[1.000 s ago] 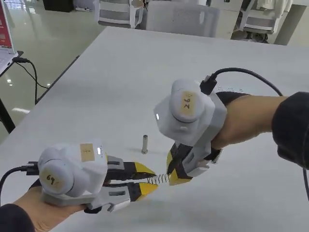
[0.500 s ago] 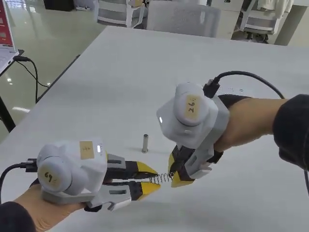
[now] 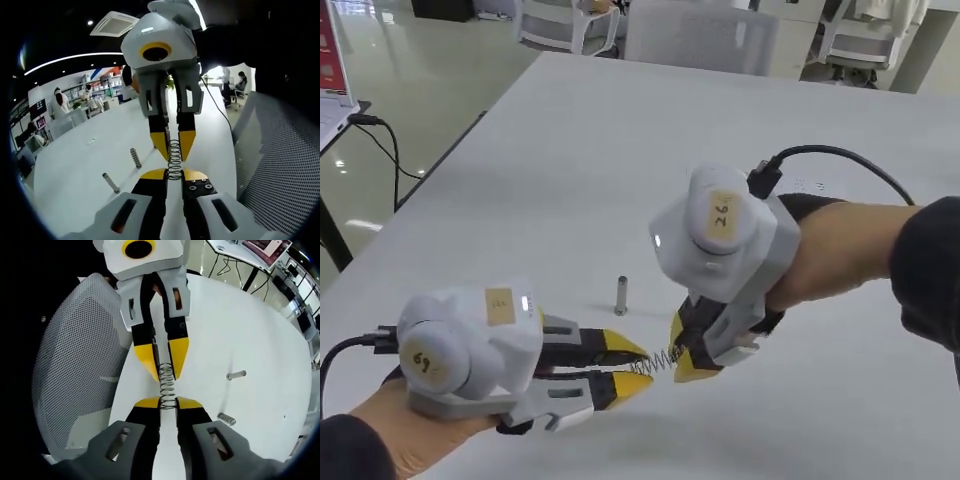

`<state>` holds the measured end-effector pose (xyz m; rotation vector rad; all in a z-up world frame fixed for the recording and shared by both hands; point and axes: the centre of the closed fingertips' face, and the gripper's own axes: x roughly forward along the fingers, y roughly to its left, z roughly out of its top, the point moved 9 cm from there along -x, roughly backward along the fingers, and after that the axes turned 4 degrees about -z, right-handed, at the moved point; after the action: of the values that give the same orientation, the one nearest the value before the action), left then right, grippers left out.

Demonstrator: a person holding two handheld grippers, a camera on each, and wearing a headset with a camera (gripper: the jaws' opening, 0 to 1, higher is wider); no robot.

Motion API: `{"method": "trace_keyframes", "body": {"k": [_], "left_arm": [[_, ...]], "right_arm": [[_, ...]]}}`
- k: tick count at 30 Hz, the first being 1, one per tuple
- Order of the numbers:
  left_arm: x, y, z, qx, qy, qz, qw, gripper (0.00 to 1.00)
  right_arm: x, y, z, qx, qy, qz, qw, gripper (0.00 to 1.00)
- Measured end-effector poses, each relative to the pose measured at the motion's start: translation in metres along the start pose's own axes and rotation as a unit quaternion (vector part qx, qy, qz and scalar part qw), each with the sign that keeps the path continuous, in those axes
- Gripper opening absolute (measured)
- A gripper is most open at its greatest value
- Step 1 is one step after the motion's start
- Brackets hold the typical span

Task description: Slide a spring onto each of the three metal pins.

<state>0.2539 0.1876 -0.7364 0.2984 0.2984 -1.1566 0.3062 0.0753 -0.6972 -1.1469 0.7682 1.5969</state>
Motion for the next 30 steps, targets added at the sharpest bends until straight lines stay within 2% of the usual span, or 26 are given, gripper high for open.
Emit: {"method": "trace_keyframes", "body": {"k": [10, 16, 30], "left_arm": [[0.002, 0.000, -0.003, -0.007, 0.005, -0.003, 1.0000, 0.07], [0.003, 0.000, -0.003, -0.009, 0.004, -0.002, 1.0000, 0.07], [0.004, 0.002, -0.004, -0.017, -0.003, 0.002, 0.9998, 0.08]], "right_arm": [[-0.007, 0.001, 0.014, 0.008, -0.029, -0.003, 0.9996, 0.13], [-0.008, 0.002, 0.023, 0.006, -0.036, -0.003, 0.9993, 0.13], [-0.007, 0.001, 0.030, 0.001, -0.028, -0.012, 0.9995, 0.13]]}}
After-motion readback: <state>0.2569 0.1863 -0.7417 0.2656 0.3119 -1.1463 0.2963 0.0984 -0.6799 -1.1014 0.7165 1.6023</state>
